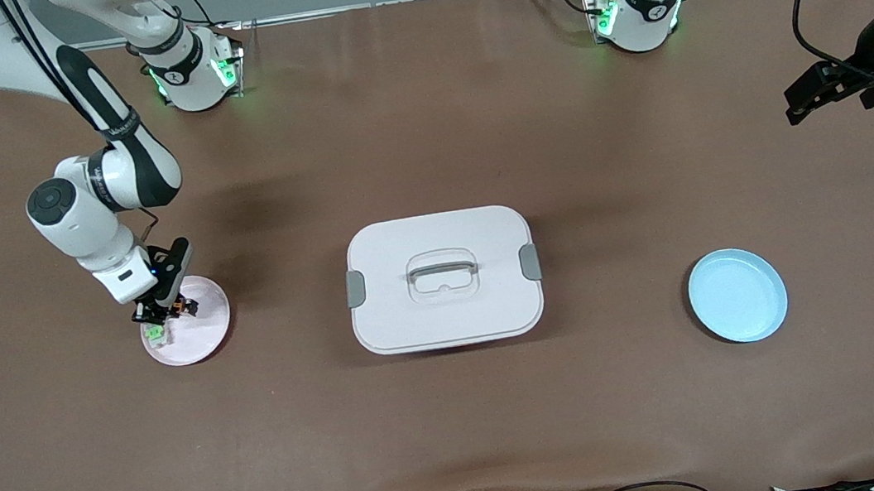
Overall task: Transfer orange switch to right arm and place
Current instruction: 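Lower the orange switch onto the pink plate with the right gripper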
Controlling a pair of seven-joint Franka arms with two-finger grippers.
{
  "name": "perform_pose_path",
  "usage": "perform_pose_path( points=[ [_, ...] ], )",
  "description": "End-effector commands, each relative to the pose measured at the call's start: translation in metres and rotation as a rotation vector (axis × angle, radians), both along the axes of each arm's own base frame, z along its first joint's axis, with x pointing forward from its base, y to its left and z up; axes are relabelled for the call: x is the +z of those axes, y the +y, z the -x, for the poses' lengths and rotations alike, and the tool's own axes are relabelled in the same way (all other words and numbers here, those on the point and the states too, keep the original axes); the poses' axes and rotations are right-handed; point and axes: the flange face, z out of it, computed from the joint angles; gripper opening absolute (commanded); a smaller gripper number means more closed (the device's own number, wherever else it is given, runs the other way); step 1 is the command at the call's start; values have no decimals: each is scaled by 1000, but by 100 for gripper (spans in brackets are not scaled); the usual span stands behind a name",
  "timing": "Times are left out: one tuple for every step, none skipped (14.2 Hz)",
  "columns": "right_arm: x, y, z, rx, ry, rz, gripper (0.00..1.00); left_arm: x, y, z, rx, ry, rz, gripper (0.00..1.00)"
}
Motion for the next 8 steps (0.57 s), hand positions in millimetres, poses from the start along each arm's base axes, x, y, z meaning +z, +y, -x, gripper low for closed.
perform_pose_path(
  points=[
    [-8, -1, -13, 17, -7, 0, 0, 2, -2, 2, -23, -12, 23, 100],
    [-10, 1, -13, 20, -5, 0, 0, 0, -4, 1, -26, -9, 23, 100],
    [-9, 3, -16, 23, -10, 0, 0, 1, -4, 2, -26, -10, 23, 100],
    [-14, 4, -19, 26, -4, -1, 0, 2, -4, 2, -26, -12, 23, 100],
    [-19, 6, -23, 29, -1, -2, 0, 2, -4, 2, -26, -12, 23, 100],
    [-23, 9, -26, 35, 2, -2, 0, 2, -5, 3, -28, -12, 23, 100],
    [-24, 12, -27, 41, 2, -2, 0, 2, -4, 2, -26, -12, 23, 100],
    [-28, 15, -27, 47, 7, -3, 0, 2, -5, 2, -28, -10, 23, 100]
  ],
)
